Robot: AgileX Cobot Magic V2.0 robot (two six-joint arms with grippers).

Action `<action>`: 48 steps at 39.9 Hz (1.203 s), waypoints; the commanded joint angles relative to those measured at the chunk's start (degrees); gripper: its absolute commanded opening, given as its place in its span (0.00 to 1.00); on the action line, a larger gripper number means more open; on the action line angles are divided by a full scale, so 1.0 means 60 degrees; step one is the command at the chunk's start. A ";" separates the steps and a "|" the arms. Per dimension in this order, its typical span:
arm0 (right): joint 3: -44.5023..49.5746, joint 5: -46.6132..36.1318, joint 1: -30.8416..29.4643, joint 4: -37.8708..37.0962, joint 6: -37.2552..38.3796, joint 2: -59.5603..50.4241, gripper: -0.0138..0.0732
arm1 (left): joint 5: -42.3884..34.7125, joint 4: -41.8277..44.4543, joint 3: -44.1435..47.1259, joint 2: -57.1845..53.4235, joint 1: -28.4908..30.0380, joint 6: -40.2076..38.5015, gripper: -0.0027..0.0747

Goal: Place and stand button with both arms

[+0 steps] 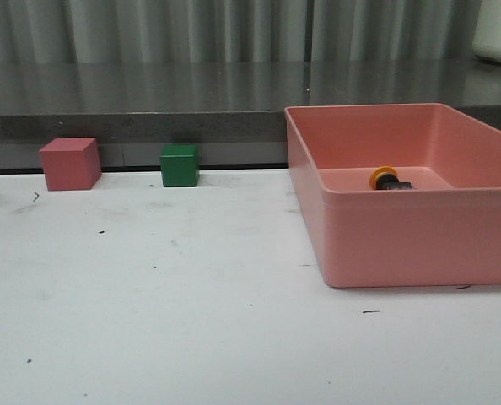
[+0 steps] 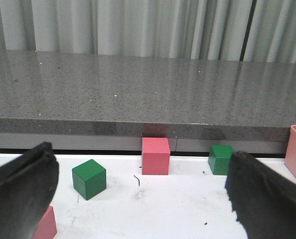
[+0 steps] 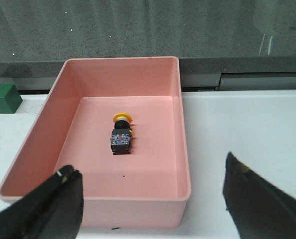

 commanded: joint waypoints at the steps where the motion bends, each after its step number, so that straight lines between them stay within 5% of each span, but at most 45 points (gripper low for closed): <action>1: -0.0789 -0.1298 -0.0043 0.0004 -0.0097 0.1248 0.85 | -0.0893 0.0009 -0.0347 0.0130 -0.0001 -0.0067 0.89; 21: -0.5060 0.0638 0.1528 0.0291 -0.0002 0.7731 0.84 | -0.0893 0.0009 -0.0347 0.0130 -0.0001 -0.0067 0.75; 32: -0.7908 0.2554 0.1321 0.0260 0.0693 1.0857 0.84 | -0.0893 0.0009 -0.0347 0.0130 -0.0001 -0.0067 0.74; 48: -1.0089 0.2996 0.1181 0.0185 0.1024 1.3583 0.84 | -0.0893 0.0009 -0.0347 0.0130 -0.0001 -0.0067 0.74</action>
